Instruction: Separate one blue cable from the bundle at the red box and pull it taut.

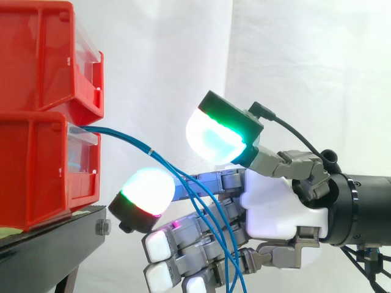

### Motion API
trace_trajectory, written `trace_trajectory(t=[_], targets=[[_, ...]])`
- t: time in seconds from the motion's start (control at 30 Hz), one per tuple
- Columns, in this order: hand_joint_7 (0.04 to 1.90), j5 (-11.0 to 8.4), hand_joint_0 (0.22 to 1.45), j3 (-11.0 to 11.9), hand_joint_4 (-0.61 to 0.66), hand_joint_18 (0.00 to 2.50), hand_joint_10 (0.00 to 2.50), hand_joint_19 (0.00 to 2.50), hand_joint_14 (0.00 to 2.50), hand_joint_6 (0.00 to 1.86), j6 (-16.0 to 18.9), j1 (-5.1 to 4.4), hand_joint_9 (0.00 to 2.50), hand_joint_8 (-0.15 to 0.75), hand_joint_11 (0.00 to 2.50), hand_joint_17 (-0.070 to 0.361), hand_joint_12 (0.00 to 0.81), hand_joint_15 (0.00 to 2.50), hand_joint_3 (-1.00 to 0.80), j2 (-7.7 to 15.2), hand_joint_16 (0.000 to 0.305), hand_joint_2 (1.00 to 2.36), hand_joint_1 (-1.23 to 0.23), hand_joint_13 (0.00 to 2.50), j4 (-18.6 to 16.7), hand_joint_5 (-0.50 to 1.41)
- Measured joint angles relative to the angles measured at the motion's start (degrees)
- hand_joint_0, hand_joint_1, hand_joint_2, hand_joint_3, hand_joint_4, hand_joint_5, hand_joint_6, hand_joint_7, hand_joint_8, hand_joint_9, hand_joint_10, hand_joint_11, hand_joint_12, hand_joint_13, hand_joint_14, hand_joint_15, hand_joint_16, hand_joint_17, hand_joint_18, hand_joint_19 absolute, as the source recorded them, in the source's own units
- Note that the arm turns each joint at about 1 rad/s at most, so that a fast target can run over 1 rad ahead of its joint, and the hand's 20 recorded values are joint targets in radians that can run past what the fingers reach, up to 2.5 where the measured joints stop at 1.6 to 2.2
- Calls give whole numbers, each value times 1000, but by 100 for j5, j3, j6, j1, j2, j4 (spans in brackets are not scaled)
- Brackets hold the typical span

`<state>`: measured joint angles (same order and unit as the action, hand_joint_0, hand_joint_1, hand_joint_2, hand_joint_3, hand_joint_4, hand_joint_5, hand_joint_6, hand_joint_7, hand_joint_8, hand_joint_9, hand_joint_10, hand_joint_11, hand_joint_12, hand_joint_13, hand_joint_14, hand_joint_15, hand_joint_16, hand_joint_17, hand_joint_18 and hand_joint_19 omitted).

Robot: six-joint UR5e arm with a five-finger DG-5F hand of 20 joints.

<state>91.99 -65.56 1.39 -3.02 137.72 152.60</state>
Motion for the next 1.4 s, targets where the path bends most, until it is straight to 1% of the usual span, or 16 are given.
trace_trajectory(t=[0.13,0.23,0.33,0.57,0.63,0.67,0.7,0.87,0.97,1.1,1.3,1.37,1.4], targets=[[1264,127,600,37,150,638,18,768,18,500,-20,64,656,303,591,122,372,493,-389,2,54,1009,-706,710,-12,-142],[1285,172,603,48,148,649,19,775,20,506,-26,97,656,299,592,121,371,500,-376,2,54,1009,-711,713,-17,-142],[1284,189,605,50,146,653,19,773,19,516,-42,116,656,299,592,122,370,499,-382,2,54,1009,-712,720,-22,-145],[1201,199,607,52,141,674,19,782,20,584,-80,127,658,300,596,123,370,516,-387,1,55,1009,-709,746,-31,-156],[1167,209,608,52,145,677,19,781,21,606,-84,132,665,299,603,123,370,518,-350,1,55,1011,-709,749,-34,-158],[1124,214,640,52,139,677,17,793,19,633,-85,132,675,298,611,122,365,526,-251,1,54,1018,-647,762,-35,-161],[1111,216,634,52,133,678,21,803,21,644,-86,132,678,296,606,122,366,532,-216,1,54,1020,-638,762,-37,-163],[1085,222,620,52,135,692,20,819,21,665,-93,121,683,299,628,122,369,542,-263,1,54,1016,-623,773,-47,-166],[1076,223,578,52,155,707,17,815,21,673,-95,118,694,304,635,124,373,543,-376,2,55,1009,-609,785,-51,-165],[1072,223,562,53,157,722,17,822,21,678,-95,117,714,312,646,125,379,548,-442,1,56,1005,-576,800,-54,-162],[1047,223,571,54,158,743,18,819,21,707,-95,118,755,313,682,125,379,560,-448,2,55,1004,-527,823,-59,-157],[1027,227,612,58,138,744,20,825,20,729,-96,123,771,307,696,122,372,563,-364,1,54,1011,-506,830,-66,-155],[1024,228,612,59,140,743,18,834,20,730,-98,124,772,307,697,122,373,567,-352,1,54,1011,-507,829,-70,-155]])
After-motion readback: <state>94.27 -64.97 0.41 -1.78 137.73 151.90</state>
